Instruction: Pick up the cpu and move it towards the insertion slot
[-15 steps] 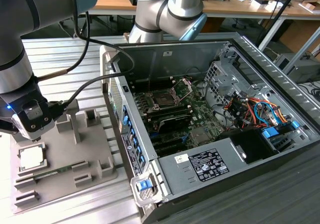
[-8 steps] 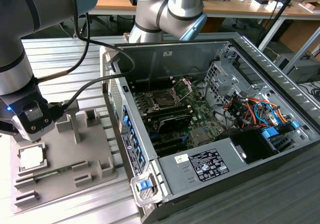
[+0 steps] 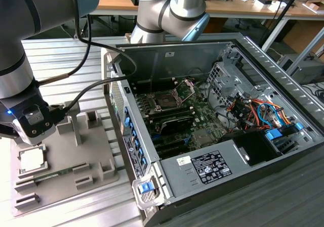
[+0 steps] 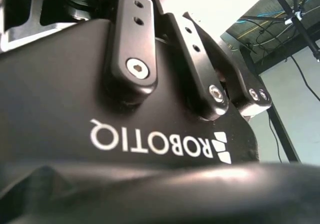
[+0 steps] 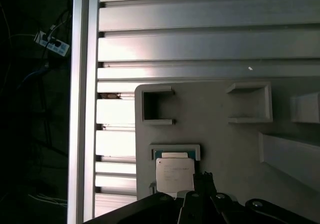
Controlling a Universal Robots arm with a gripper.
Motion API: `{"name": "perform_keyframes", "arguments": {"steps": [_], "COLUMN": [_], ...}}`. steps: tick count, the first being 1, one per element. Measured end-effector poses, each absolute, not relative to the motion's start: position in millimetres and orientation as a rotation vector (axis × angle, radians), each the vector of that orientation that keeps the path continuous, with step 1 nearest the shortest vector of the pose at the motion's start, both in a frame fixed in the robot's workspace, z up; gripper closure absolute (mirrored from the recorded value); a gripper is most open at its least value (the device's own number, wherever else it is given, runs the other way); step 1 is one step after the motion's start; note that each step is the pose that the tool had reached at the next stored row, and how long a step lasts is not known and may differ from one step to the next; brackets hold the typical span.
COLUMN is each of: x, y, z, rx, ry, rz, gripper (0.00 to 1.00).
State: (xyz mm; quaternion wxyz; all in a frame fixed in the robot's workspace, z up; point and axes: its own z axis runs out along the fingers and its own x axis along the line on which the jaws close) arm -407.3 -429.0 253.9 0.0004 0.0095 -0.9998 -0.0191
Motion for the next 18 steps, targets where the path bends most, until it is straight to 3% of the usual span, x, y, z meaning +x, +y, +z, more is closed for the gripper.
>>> {"name": "perform_keyframes", "arguments": {"steps": [18], "x": [-407.5], "y": [-433.8], "z": [251.7], "rx": [0.03], "ry": [-3.14], "rz": [-0.06], "gripper": [0.89]}}
